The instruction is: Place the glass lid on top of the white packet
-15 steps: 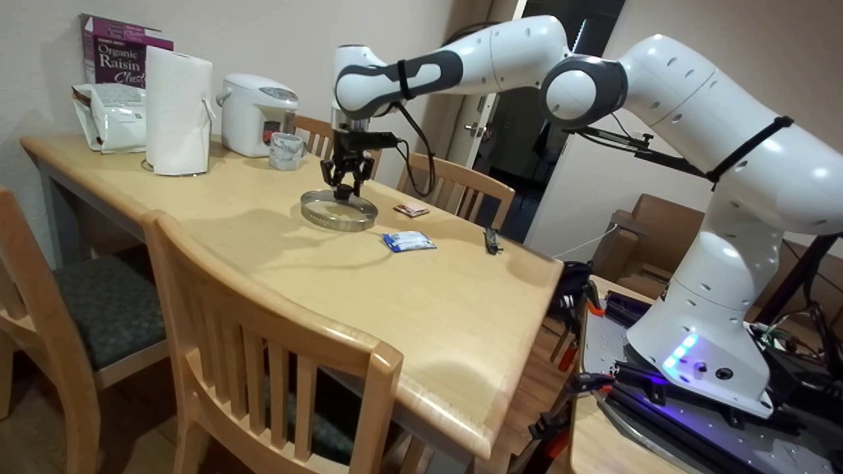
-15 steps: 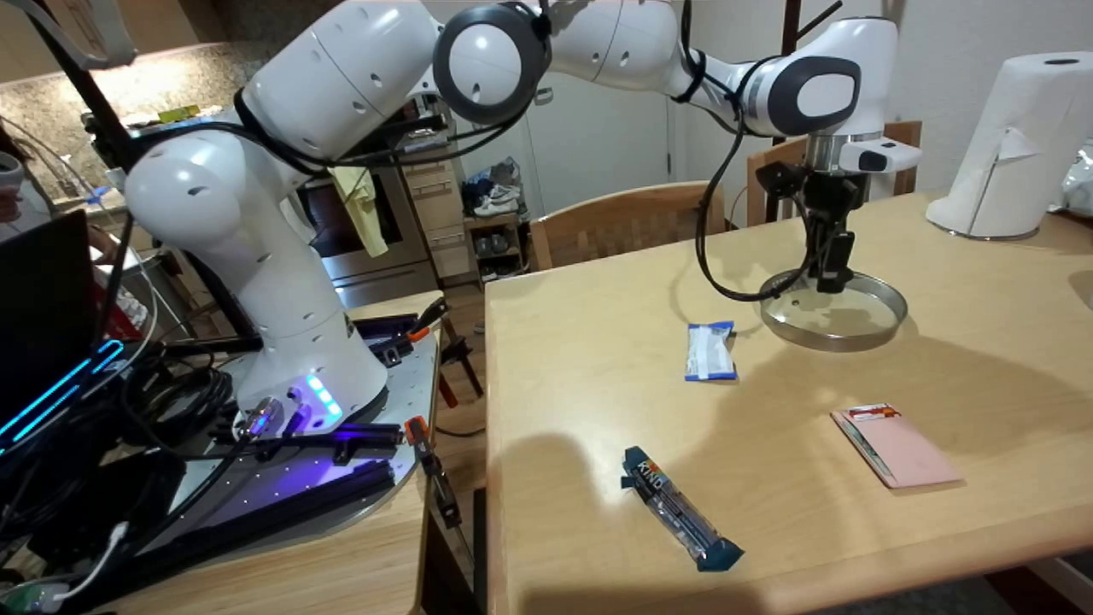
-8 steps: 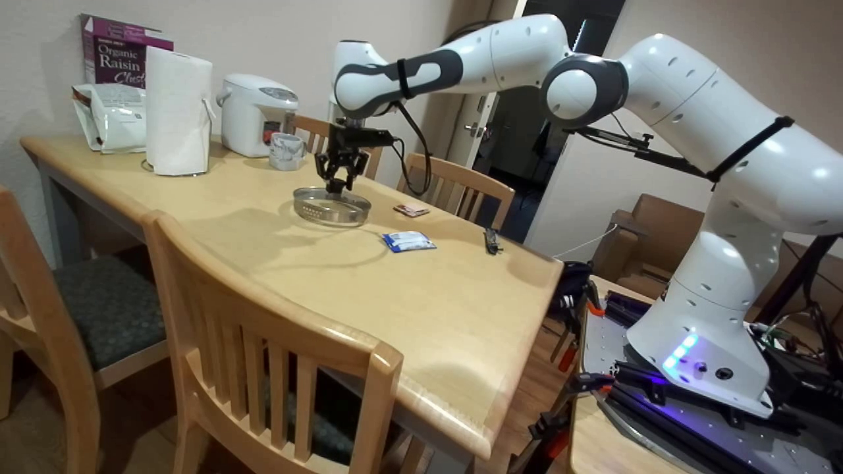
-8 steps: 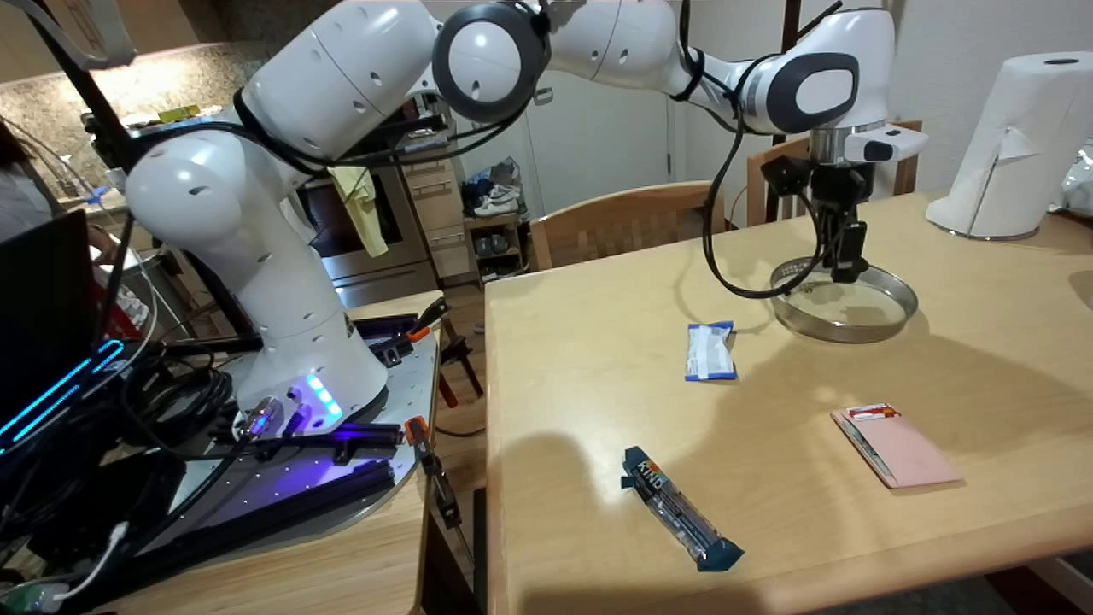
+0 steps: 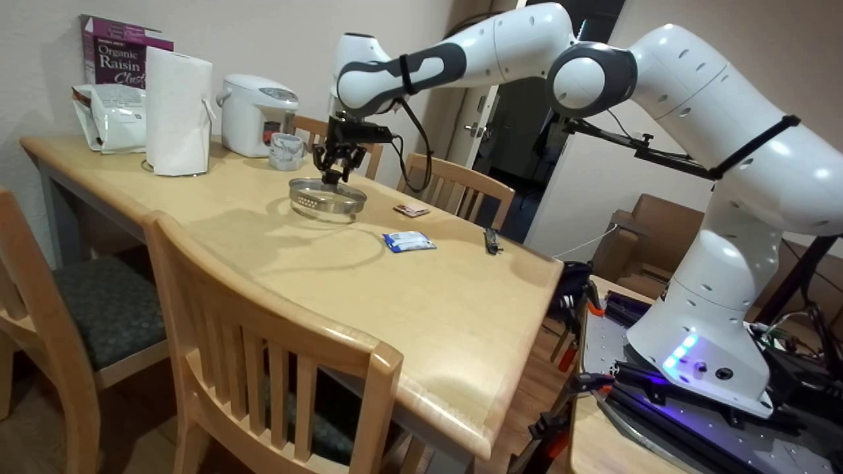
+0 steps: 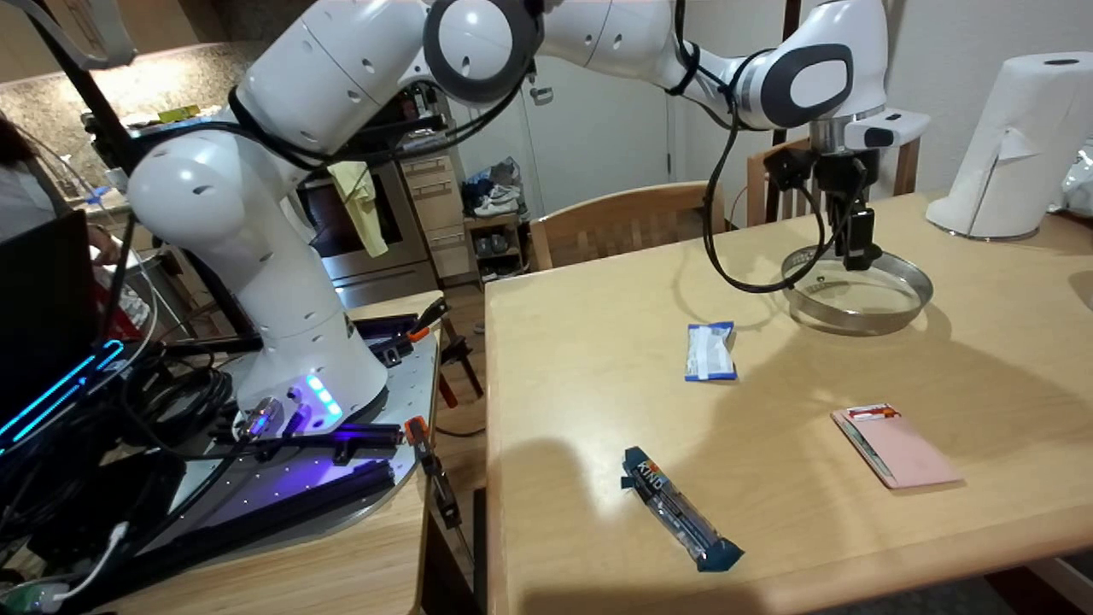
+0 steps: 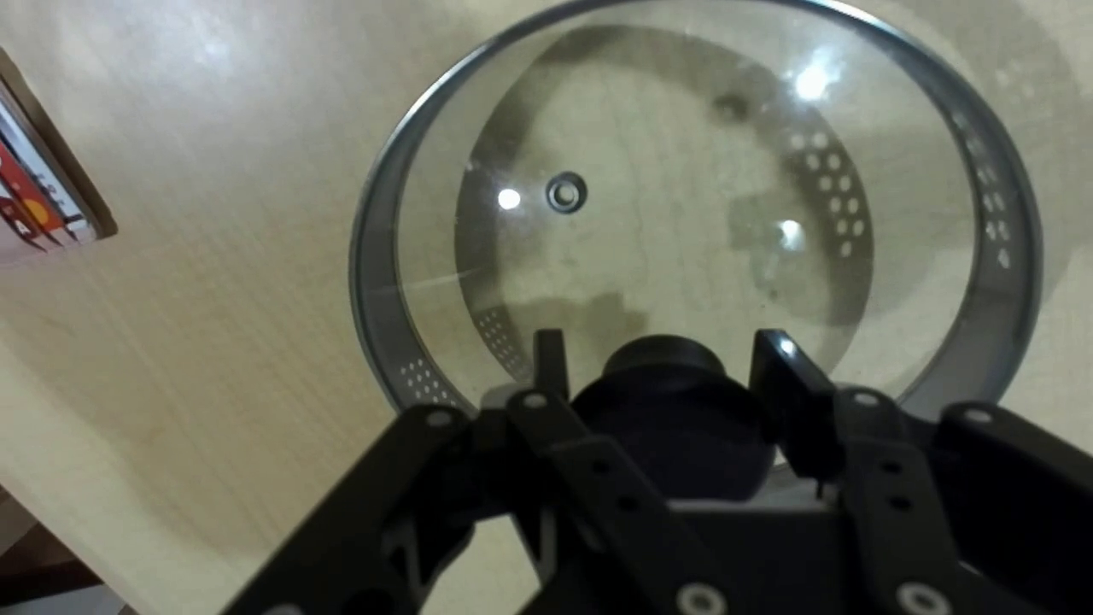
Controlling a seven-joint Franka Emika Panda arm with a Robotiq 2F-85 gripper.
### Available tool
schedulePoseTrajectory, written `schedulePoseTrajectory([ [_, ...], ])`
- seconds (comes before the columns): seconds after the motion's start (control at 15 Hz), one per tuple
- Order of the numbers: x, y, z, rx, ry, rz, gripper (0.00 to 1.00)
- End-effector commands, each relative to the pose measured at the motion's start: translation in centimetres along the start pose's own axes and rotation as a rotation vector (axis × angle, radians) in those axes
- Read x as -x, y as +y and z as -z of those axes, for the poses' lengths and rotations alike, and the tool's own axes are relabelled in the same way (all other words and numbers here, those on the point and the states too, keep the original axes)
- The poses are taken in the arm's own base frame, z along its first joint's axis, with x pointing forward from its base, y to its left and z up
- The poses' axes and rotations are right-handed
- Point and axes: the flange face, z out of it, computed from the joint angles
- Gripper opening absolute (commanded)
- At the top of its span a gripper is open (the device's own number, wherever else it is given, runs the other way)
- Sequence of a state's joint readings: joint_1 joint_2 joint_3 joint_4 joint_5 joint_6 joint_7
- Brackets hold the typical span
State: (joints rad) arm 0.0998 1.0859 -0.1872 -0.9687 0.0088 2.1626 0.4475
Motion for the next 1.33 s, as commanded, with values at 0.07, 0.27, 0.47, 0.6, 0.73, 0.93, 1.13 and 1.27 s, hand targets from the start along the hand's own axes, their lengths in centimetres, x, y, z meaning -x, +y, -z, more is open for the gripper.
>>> schedulePoseTrajectory([
  [0.07,1.4,1.0,2.6,-0.002,0.042,-0.033,0.31],
  [0.27,2.7,1.5,3.5,-0.022,0.065,-0.035,0.31],
  [0.47,4.4,2.2,4.6,-0.033,0.092,-0.044,0.31],
  [0.6,5.7,2.8,5.2,-0.035,0.102,-0.057,0.31],
  [0.73,6.9,3.3,5.6,-0.035,0.107,-0.069,0.31],
  [0.93,8.6,4.1,5.6,-0.037,0.097,-0.078,0.31],
  [1.13,9.9,4.8,4.9,-0.040,0.071,-0.082,0.31],
  [1.27,10.7,5.5,4.5,-0.043,0.059,-0.086,0.31],
])
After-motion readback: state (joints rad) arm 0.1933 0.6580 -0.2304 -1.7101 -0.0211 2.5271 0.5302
